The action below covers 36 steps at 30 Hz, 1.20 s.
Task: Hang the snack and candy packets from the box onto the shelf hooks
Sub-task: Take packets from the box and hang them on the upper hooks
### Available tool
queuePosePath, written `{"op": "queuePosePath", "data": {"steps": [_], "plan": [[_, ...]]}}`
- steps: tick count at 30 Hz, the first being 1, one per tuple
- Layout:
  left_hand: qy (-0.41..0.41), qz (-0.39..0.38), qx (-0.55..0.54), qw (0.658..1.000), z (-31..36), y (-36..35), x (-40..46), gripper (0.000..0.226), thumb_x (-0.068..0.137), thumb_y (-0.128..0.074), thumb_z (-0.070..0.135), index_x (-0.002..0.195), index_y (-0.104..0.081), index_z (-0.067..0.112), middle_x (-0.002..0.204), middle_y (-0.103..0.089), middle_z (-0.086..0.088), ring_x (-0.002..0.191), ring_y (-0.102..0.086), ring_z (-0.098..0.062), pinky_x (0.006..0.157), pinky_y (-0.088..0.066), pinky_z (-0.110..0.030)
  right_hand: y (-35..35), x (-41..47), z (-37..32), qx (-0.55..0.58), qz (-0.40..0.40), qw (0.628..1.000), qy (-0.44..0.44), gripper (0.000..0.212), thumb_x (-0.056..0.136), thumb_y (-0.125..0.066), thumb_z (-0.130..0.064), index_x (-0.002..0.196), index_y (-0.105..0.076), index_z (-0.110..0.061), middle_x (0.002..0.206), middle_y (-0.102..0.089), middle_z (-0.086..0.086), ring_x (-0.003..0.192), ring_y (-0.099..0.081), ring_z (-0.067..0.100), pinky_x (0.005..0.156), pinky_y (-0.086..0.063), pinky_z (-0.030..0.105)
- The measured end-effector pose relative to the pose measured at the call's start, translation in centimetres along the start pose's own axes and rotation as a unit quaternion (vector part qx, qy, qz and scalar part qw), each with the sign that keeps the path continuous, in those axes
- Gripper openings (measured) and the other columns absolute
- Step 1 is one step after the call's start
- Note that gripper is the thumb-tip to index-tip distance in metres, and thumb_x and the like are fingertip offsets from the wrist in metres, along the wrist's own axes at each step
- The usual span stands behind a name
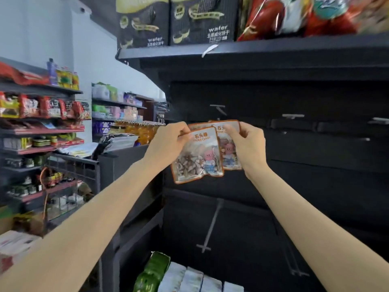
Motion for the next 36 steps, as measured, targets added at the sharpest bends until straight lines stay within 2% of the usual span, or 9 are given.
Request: {"op": "queuePosePath", "data": {"steps": [4,9,13,16,18,21,26,31,36], "plan": [[0.003,0.001,0.032,0.999,0.0,0.7,1.5,0.01,0.093,-0.055,0.025,0.086,-0.061,0.022,0.091,-0.064,0.004,0.085,-0.059,-0.013,0.074,-0.044,-0.027,-0.1,1.5,-0.6,-0.023,0.06,0.998,-0.007,0.028,0.092,-0.054,-0.022,0.078,-0.06,0.001,0.074,-0.065,0.018,0.061,-0.056,0.022,0.06,-0.051,0.041],[-0.006,-0.004,0.05,0.999,0.0,0.7,2.4,0.011,0.095,-0.052,0.027,0.087,-0.06,0.024,0.099,-0.068,0.001,0.088,-0.061,-0.016,0.072,-0.047,-0.029,-1.0,2.4,0.7,-0.035,0.084,0.995,-0.042,0.028,0.09,-0.054,-0.023,0.077,-0.059,0.001,0.076,-0.066,0.019,0.074,-0.066,0.037,0.063,-0.056,0.05],[-0.007,-0.011,0.042,0.999,-0.2,0.3,2.5,0.013,0.095,-0.052,0.026,0.093,-0.064,0.021,0.101,-0.069,0.001,0.084,-0.058,-0.011,0.068,-0.046,-0.027,-1.1,2.7,1.5,-0.045,0.093,0.993,-0.05,0.026,0.091,-0.054,-0.022,0.078,-0.059,0.0,0.076,-0.066,0.02,0.069,-0.066,0.035,0.063,-0.056,0.051],[-0.014,-0.016,0.05,0.999,-0.4,-0.1,2.6,0.015,0.095,-0.052,0.026,0.096,-0.066,0.021,0.1,-0.069,0.002,0.085,-0.059,-0.01,0.068,-0.045,-0.026,-1.2,2.8,1.6,-0.094,0.087,0.992,-0.016,0.013,0.093,-0.054,-0.017,0.087,-0.059,-0.007,0.08,-0.067,0.009,0.071,-0.065,0.026,0.066,-0.057,0.041],[-0.016,-0.02,0.042,0.999,-0.4,-0.4,2.7,0.015,0.094,-0.054,0.025,0.095,-0.068,0.021,0.098,-0.07,0.003,0.088,-0.061,-0.012,0.069,-0.047,-0.027,-1.3,2.9,1.5,-0.151,0.088,0.984,0.036,0.01,0.093,-0.053,-0.01,0.103,-0.049,-0.012,0.086,-0.061,0.003,0.075,-0.061,0.02,0.064,-0.055,0.039],[-0.019,-0.027,0.034,0.999,-0.5,-0.8,2.9,0.014,0.092,-0.056,0.027,0.094,-0.069,0.022,0.095,-0.07,0.004,0.091,-0.061,-0.014,0.075,-0.052,-0.035,-1.8,3.3,2.2,-0.23,0.078,0.966,0.088,0.015,0.094,-0.05,-0.007,0.105,-0.042,-0.014,0.092,-0.055,0.003,0.079,-0.06,0.024,0.064,-0.053,0.042],[-0.024,-0.035,0.038,0.998,-1.1,-1.4,3.3,0.015,0.093,-0.055,0.029,0.095,-0.069,0.024,0.097,-0.069,0.004,0.09,-0.06,-0.013,0.073,-0.053,-0.034,-2.9,4.7,4.0,-0.327,-0.006,0.945,0.028,0.033,0.091,-0.05,-0.005,0.123,-0.051,-0.011,0.128,-0.041,0.011,0.091,-0.059,0.031,0.074,-0.051,0.037],[-0.024,-0.04,0.032,0.998,-1.4,-1.6,3.3,0.014,0.092,-0.055,0.031,0.094,-0.069,0.027,0.096,-0.069,0.007,0.093,-0.06,-0.014,0.075,-0.054,-0.039,-3.5,6.1,6.6,-0.308,-0.063,0.946,-0.077,0.038,0.093,-0.048,-0.004,0.13,-0.047,-0.01,0.133,-0.03,0.013,0.105,-0.053,0.032,0.087,-0.051,0.039],[-0.033,-0.037,-0.002,0.999,-1.5,-1.6,3.5,0.013,0.091,-0.058,0.032,0.095,-0.07,0.029,0.096,-0.069,0.01,0.095,-0.061,-0.014,0.078,-0.054,-0.041,-2.4,5.0,5.8,-0.224,0.011,0.974,-0.005,0.026,0.093,-0.054,-0.01,0.118,-0.06,-0.005,0.135,-0.032,0.011,0.125,-0.036,0.025,0.094,-0.036,0.021]]}}
Point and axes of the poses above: each hand's wrist, its own x-axis towards the middle knuckle, its own y-axis out of the back of the hand, z = x × y, the point moved 4 cm from there along x, towards the middle knuckle
